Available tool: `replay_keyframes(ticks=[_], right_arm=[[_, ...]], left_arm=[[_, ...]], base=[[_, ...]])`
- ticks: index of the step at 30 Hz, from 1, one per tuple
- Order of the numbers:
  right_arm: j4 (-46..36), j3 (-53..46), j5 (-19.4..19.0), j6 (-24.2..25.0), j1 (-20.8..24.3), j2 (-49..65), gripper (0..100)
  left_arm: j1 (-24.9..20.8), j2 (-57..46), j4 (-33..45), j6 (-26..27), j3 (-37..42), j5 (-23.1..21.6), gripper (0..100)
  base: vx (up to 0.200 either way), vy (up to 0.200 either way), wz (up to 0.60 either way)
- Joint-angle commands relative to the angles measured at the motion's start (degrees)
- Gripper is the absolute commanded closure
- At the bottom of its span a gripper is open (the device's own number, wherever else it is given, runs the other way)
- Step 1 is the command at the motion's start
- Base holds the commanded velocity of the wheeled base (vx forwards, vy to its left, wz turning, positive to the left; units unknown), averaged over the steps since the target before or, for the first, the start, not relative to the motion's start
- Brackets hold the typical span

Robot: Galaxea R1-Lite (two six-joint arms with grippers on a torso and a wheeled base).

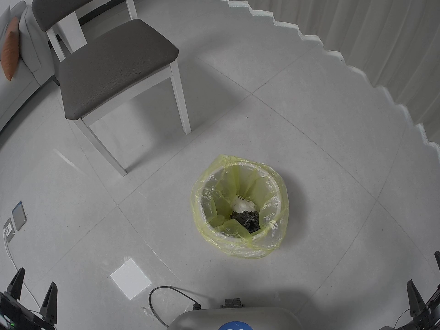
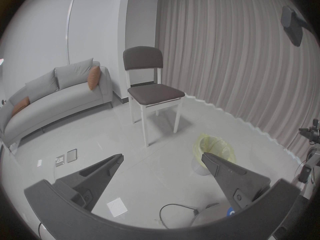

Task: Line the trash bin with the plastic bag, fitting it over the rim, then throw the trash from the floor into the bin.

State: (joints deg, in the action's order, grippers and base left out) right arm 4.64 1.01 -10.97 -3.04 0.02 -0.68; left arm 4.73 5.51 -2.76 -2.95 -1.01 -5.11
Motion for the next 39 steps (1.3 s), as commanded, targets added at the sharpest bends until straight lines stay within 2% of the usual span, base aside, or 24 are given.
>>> replay_keyframes(ticks=[1,3,5,9,12,15,18,21,22,23,24,25,26,30,31,33,35,36,37,38,39], right_arm=[[0.01,-1.01,2.45,0.84,-0.02,0.68,0],[-0.07,-1.01,5.96,1.72,-0.02,0.68,0],[0.01,-1.01,7.63,1.89,-0.02,0.68,0],[0.01,-1.01,7.9,-0.48,-0.02,0.68,0],[0.01,-1.01,8.16,-0.04,-0.02,0.68,0],[0.01,-1.01,10.71,2.07,-0.02,0.68,0],[0.01,-1.01,11.32,1.63,-0.02,0.68,0],[0.01,-1.01,13.96,1.63,-0.02,0.68,0],[0.01,-1.01,22.22,2.33,-0.02,0.68,0],[0.01,-1.01,25.47,2.51,-0.02,0.68,0],[-0.07,-1.01,30.48,2.68,-0.02,0.68,0],[-0.07,-1.01,30.48,2.68,-0.02,0.68,0],[-0.16,-1.01,35.23,3.12,-0.02,0.68,0],[-0.34,-1.01,34.88,5.58,-0.02,0.68,0],[-0.51,-1.01,33.65,5.41,-0.02,0.68,0],[-0.6,-1.01,30.13,5.41,-0.02,0.68,0],[-0.6,-1.01,22.57,5.32,-0.02,0.68,0],[-0.69,-1.01,20.2,5.5,-0.02,0.68,0],[-0.78,-1.01,19.67,5.76,-0.02,0.68,0],[-3.41,-1.01,14.58,5.23,-0.02,0.68,0],[-5.0,-1.01,13.43,4.88,-0.02,0.59,0]], left_arm=[[0.02,-0.15,0.03,1.02,1.01,-0.52,0],[0.02,-0.15,0.03,2.42,1.01,-0.52,0],[0.02,-0.15,0.12,2.86,1.01,-0.61,0],[0.02,-0.15,0.12,2.6,1.01,0.36,0],[0.1,-0.15,0.21,2.95,1.01,1.42,0],[0.19,-0.15,2.23,4.36,1.01,2.56,0],[0.02,-0.15,3.55,2.86,1.01,3.0,0],[-0.07,-0.15,2.84,1.63,1.01,4.49,0],[-0.16,-0.15,2.84,2.33,1.01,4.93,0],[-0.16,-0.15,2.84,2.25,1.01,5.02,0],[-0.16,-0.15,2.84,2.25,1.01,4.93,0],[-0.16,-0.15,2.84,2.25,1.01,4.93,0],[-0.25,-0.15,2.84,2.25,1.01,5.02,0],[-0.25,-0.15,2.84,2.25,1.01,4.93,0],[-0.25,-0.15,2.84,2.25,1.01,4.93,0],[-0.25,-0.15,2.84,2.25,1.01,4.93,0],[-0.25,-0.15,2.84,2.25,1.01,4.93,0],[-0.25,-0.15,2.84,2.25,1.01,4.93,0],[-0.25,-0.15,2.84,2.25,1.01,4.93,0],[-0.25,-0.15,2.84,2.25,1.01,4.93,0],[-0.25,-0.15,2.84,2.25,1.01,4.93,0]], base=[[0.0,0.0,0.0],[0.0,0.0,0.0],[0.0,0.0,0.0],[0.0,0.0,0.0],[0.0,0.0,0.0],[0.0,0.0,0.0],[0.0,0.0,0.0],[0.0,0.0,0.0],[0.0,0.0,0.0],[0.0,0.0,0.0],[0.0,0.0,0.0],[0.0,0.0,0.0],[0.0,0.0,0.0],[0.0,0.0,0.0],[0.0,0.0,0.0],[0.0,0.0,0.0],[0.0,0.0,0.0],[0.0,0.0,0.0],[0.0,0.0,0.0],[0.0,0.0,0.0],[0.0,0.0,0.0]])
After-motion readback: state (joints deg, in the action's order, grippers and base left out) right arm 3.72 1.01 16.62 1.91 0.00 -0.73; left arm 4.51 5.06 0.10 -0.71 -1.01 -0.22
